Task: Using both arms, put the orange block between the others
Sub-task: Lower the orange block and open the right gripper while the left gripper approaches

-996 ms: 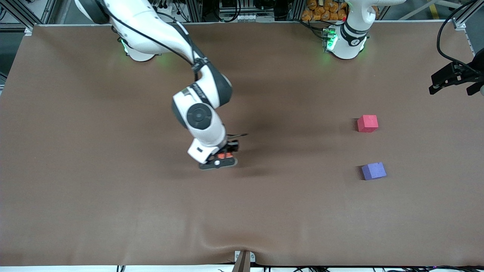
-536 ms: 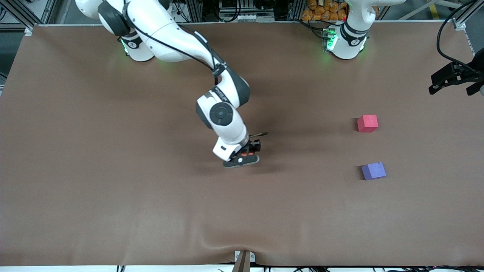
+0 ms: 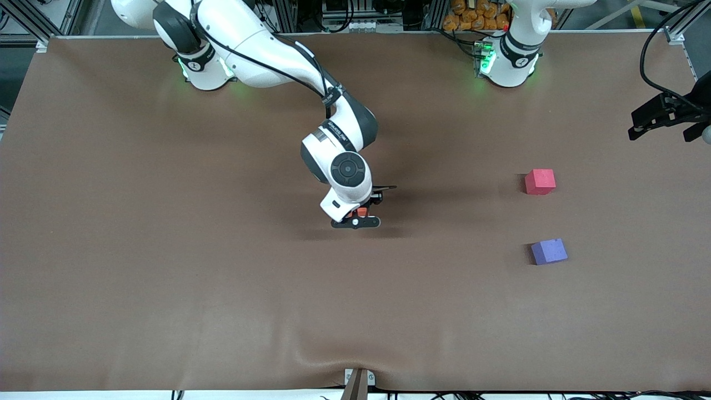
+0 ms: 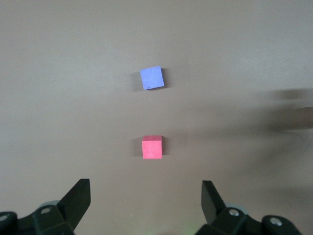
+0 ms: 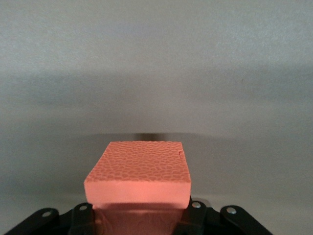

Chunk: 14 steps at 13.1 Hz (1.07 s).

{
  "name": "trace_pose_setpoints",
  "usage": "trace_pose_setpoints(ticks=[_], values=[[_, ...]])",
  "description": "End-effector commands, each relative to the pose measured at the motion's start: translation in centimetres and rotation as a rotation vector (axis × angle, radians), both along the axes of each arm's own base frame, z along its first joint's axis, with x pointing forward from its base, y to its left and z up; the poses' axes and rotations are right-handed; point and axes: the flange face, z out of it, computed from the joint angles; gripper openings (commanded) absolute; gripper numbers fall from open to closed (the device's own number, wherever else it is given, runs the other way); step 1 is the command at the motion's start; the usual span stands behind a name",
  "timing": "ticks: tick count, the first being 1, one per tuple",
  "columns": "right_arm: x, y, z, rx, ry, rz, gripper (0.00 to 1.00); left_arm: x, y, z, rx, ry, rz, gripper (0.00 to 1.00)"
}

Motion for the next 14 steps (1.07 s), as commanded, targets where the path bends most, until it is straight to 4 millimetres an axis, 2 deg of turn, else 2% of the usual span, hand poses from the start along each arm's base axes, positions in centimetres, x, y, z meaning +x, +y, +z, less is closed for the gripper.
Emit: trace_pose_setpoints(ticks=[1,3,4,5,6,7,9,11,12,13,14], values=[[0.2,0.0,-1.0,-0.005,0.000,-0.036,0.00,0.3,-0.2,0.1,-0.003,-0.007,-0.012,1.00],[0.4,-0.1,-2.0,-0.003,-0.007,-0.039,0.03,0.3,-0.5,-0.1,-0.002,-0.004,-0.012,1.00],[0.6,-0.3,-2.2,0.001,-0.013,-0.042,0.13,0.4,-0.7,-0.3,-0.002,-0.001,-0.013,1.00],[0.6,-0.3,-2.5,-0.004,-0.014,-0.031,0.36,0.5,-0.8,-0.2,-0.002,-0.003,-0.012,1.00],[0.6,-0.4,-2.5,-0.008,-0.018,-0.025,0.79,0.5,-1.0,-0.3,-0.004,-0.003,-0.015,1.00],[0.6,-0.3,-2.3,-0.018,-0.029,-0.012,1.00,0.7,-1.4,-0.5,-0.004,-0.003,-0.021,1.00],[1.1,-0.4,-0.2,-0.019,-0.062,0.003,1.00,1.0,-2.4,-0.9,-0.008,-0.004,-0.035,1.00],[2.1,-1.1,2.5,0.006,-0.078,-0.018,1.00,1.9,-4.5,-2.4,-0.053,0.017,-0.016,1.00],[2.5,-1.5,4.7,0.018,-0.082,-0.027,1.00,2.4,-5.9,-3.4,-0.061,0.033,0.016,1.00],[2.9,-2.2,6.6,0.017,-0.072,-0.037,1.00,2.8,-8.4,-4.2,-0.059,0.032,0.016,1.00],[3.6,-3.5,9.6,0.023,-0.075,-0.052,1.00,3.1,-10.7,-5.0,-0.059,0.025,0.026,1.00]])
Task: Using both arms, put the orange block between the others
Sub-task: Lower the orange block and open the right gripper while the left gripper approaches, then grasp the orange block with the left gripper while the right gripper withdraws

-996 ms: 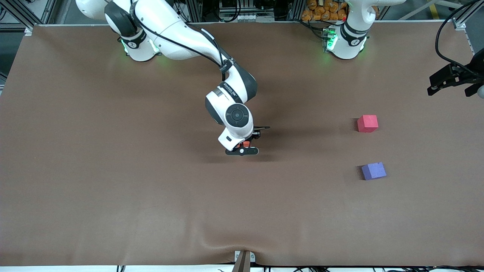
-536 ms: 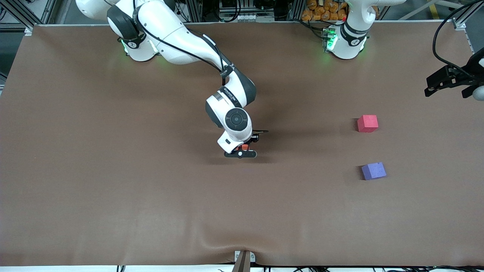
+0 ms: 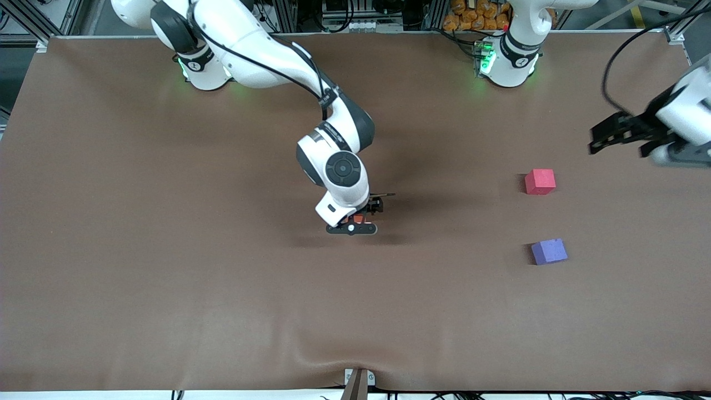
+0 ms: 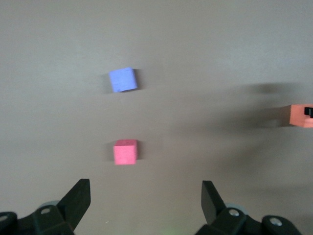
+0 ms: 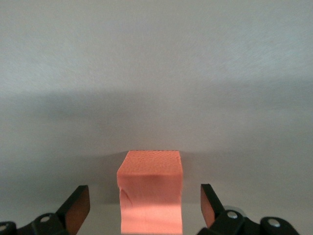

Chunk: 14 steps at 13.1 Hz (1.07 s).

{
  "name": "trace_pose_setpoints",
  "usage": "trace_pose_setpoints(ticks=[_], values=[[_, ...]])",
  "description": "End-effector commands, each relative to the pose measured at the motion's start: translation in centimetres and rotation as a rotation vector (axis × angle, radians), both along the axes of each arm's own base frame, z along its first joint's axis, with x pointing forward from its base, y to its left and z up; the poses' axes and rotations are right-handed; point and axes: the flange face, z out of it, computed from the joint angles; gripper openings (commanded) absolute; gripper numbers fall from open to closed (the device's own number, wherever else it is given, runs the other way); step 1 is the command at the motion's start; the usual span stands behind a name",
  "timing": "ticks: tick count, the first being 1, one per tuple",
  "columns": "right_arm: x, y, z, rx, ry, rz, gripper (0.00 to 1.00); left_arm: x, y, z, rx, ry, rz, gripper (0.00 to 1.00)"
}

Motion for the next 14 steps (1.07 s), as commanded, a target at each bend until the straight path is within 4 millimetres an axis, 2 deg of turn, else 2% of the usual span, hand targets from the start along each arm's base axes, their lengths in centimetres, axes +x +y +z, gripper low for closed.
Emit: trace_pose_setpoints(ticks=[1,2,4,7,9,11,14], values=[[1.6,-3.6,7.6,0.011,0.006,-0.039,1.00,1.1,-6.0,-1.6,-0.011,-0.007,0.054,1.00],[2.1,-5.1,9.5,0.002,0.021,-0.047,1.00,1.5,-8.6,-2.6,-0.006,0.006,0.085,1.00],[3.8,-9.5,12.3,-0.014,0.052,-0.053,1.00,2.0,-14.8,-5.1,0.008,0.021,0.111,1.00],[6.6,-17.8,15.1,-0.040,0.110,-0.088,1.00,2.2,-24.3,-9.1,0.004,-0.008,0.190,1.00],[8.0,-23.8,16.5,-0.051,0.154,-0.092,1.00,1.5,-29.8,-12.4,-0.011,-0.037,0.176,1.00],[8.9,-29.7,17.3,-0.084,0.167,-0.084,1.00,1.1,-33.3,-15.8,-0.023,-0.056,0.137,1.00],[8.2,-35.5,18.5,-0.173,0.160,-0.032,1.00,-0.5,-38.6,-21.6,-0.018,-0.063,0.065,1.00]])
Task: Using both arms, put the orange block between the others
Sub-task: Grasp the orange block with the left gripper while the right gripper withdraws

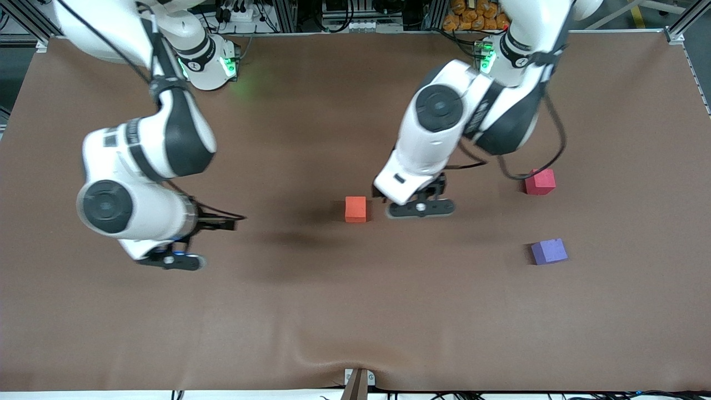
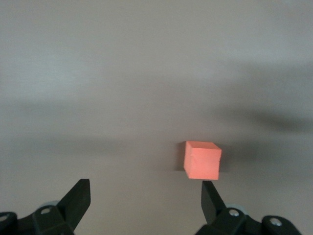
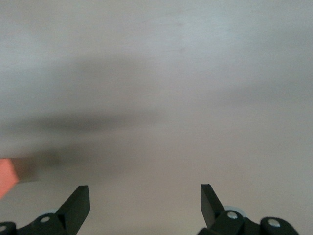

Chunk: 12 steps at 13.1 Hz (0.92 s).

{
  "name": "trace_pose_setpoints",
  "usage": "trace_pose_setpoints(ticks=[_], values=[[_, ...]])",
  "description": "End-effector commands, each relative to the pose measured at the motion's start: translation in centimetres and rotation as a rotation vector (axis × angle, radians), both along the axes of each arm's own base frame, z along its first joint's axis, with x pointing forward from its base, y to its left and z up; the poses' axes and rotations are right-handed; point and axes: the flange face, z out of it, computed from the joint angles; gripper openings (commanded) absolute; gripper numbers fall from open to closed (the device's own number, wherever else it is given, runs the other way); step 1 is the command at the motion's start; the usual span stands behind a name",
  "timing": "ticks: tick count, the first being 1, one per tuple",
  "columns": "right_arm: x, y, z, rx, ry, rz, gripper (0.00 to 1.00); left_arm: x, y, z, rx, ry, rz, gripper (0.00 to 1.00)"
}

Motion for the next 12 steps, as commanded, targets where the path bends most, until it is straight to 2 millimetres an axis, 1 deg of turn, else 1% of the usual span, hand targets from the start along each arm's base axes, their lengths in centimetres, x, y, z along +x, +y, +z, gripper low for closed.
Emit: trace_pose_setpoints(ticks=[1,3,5,7,9,10,11,12], values=[[-2.3,-3.8,2.0,-0.023,0.010,0.033,1.00,-0.5,-3.7,-4.0,0.000,-0.017,-0.030,1.00],[-3.1,-8.0,3.8,0.000,0.005,0.051,1.00,-1.5,-6.1,-7.3,-0.013,-0.023,-0.038,1.00],[-4.9,-11.7,7.0,0.025,-0.032,0.073,1.00,-2.2,-7.7,-10.3,-0.019,-0.030,-0.046,1.00],[-6.4,-12.2,10.0,0.033,-0.049,0.090,1.00,-3.3,-8.8,-13.1,0.000,-0.010,-0.067,1.00],[-7.9,-12.4,12.9,0.036,-0.062,0.089,1.00,-3.6,-8.9,-14.5,0.013,0.005,-0.058,1.00],[-8.1,-12.4,13.6,0.037,-0.076,0.089,1.00,-3.9,-9.1,-15.3,0.020,0.013,-0.044,1.00],[-8.0,-13.0,13.7,0.041,-0.084,0.092,1.00,-4.0,-9.2,-16.1,0.021,0.016,-0.020,1.00],[-7.8,-14.5,13.6,0.045,-0.089,0.101,1.00,-4.3,-9.7,-16.4,0.011,0.007,-0.009,1.00]])
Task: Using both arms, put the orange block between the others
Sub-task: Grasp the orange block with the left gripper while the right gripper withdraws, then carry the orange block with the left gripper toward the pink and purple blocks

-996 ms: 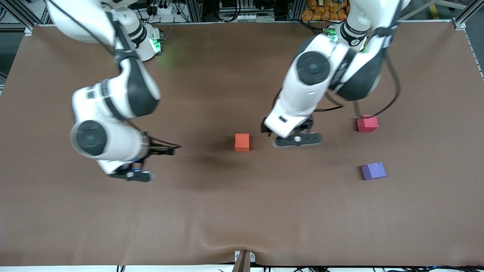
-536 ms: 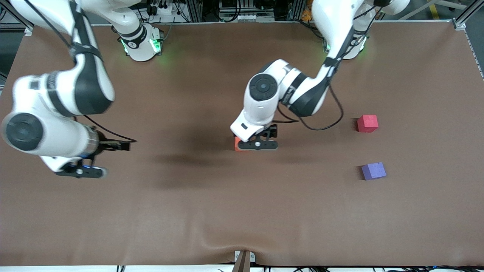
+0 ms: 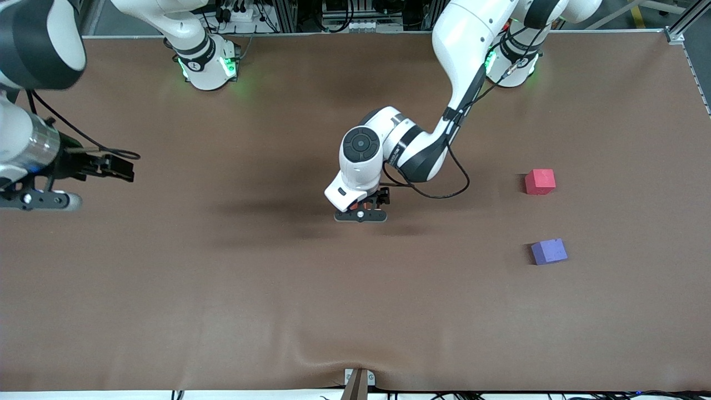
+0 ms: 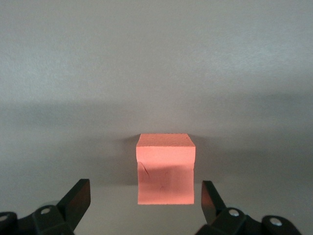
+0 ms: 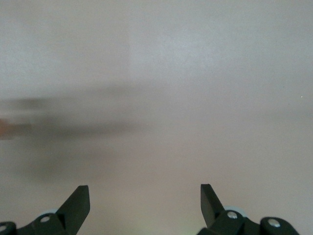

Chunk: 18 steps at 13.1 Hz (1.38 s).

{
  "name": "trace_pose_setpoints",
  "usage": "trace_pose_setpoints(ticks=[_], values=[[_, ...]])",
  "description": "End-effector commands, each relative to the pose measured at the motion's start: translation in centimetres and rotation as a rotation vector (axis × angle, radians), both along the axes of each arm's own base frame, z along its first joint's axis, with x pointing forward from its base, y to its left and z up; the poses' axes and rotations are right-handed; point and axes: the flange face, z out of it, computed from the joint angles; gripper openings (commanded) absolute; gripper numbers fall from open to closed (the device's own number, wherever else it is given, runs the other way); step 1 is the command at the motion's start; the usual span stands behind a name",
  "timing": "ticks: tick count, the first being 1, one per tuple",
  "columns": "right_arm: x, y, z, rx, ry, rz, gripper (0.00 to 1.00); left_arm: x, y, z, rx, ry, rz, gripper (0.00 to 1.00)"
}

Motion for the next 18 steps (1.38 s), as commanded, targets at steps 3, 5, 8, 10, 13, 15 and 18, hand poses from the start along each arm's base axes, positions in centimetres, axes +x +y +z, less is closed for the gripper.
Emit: trace_pose_setpoints(ticks=[3,5,8,10,13,15,18], values=[[-1.5,-5.6,1.5,0.006,-0.032,0.008,1.00,-0.1,-1.5,-1.9,-0.041,-0.034,0.114,1.00],[-2.7,-6.1,2.7,0.009,-0.050,0.001,1.00,-0.3,-1.7,-2.6,-0.040,-0.033,0.122,1.00],[-4.6,-9.4,2.6,0.017,-0.067,-0.003,1.00,-0.6,-1.8,-3.5,-0.031,-0.025,0.123,1.00],[-5.2,-10.2,3.1,0.023,-0.069,0.005,1.00,-1.2,-2.2,-4.5,-0.021,-0.015,0.115,1.00],[-6.1,-8.6,5.2,0.023,-0.077,0.010,1.00,-1.4,-2.1,-5.7,-0.011,-0.003,0.114,0.90],[-6.4,-7.7,5.5,0.043,-0.057,-0.079,1.00,-1.5,-2.0,-6.3,-0.004,0.001,0.107,0.66],[-6.5,-7.4,5.9,0.059,-0.070,-0.110,1.00,-0.9,-1.7,-5.3,-0.007,-0.016,0.095,0.11]])
